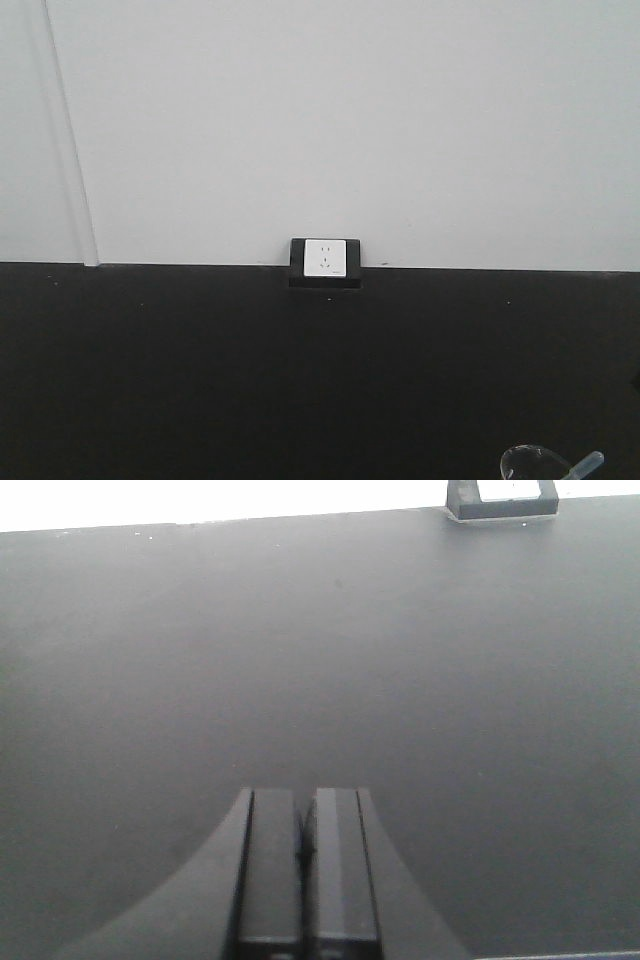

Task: Grab transparent chemical and place on left bench

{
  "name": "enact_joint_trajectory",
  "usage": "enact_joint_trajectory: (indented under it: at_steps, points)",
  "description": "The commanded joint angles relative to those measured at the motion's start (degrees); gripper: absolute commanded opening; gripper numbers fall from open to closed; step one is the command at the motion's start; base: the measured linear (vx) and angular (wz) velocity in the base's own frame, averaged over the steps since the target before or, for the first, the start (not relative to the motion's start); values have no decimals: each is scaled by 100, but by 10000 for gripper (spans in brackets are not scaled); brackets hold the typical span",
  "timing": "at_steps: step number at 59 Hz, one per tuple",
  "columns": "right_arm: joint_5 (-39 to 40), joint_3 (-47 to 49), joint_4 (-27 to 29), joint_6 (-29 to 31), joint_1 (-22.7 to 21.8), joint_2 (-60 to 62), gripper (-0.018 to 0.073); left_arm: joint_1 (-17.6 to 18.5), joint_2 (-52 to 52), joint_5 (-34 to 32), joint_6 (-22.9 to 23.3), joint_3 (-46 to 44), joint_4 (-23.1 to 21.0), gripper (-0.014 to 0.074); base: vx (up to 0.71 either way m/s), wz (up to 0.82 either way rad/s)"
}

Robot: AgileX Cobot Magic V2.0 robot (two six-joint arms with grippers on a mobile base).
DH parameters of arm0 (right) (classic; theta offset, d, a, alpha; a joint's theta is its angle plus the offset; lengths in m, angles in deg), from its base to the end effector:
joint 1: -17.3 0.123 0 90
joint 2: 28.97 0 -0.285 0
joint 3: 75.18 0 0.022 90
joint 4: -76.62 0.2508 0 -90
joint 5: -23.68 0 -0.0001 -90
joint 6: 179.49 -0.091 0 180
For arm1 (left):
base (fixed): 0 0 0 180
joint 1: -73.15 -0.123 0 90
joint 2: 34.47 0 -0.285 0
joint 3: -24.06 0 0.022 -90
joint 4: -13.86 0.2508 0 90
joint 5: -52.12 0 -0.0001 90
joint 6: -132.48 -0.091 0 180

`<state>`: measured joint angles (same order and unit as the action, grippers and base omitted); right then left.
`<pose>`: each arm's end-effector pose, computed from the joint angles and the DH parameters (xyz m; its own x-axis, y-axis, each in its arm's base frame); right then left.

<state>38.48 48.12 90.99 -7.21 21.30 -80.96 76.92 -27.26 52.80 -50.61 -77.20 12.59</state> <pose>0.1597 0.0054 0.2811 -0.0725 0.3637 -0.9287 0.0217 0.9315 0.3631 0.0566 -0.0038 0.2037 0.0607 0.0278 -0.9978 0.0641 0.9974 0.0317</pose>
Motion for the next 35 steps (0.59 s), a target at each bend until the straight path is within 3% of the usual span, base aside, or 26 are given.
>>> enact_joint_trajectory:
  at_steps: [1, 8, 15, 35]
  points:
    - [858, 222, 567, 19, -18, -510, 636, 10, -110, -449, 45, 93, -4, -4, 0, 0]
    - [1252, 243, 912, 0, -18, -1281, 597, 10, -110, -449, 45, 93, -4, -4, 0, 0]
    - [1454, 243, 833, -354, -13, -1980, 558, 10, -110, -449, 45, 93, -4, -4, 0, 0]
    - [2709, 243, -904, -2170, -13, -3526, 523, 10, -110, -449, 45, 93, -4, -4, 0, 0]
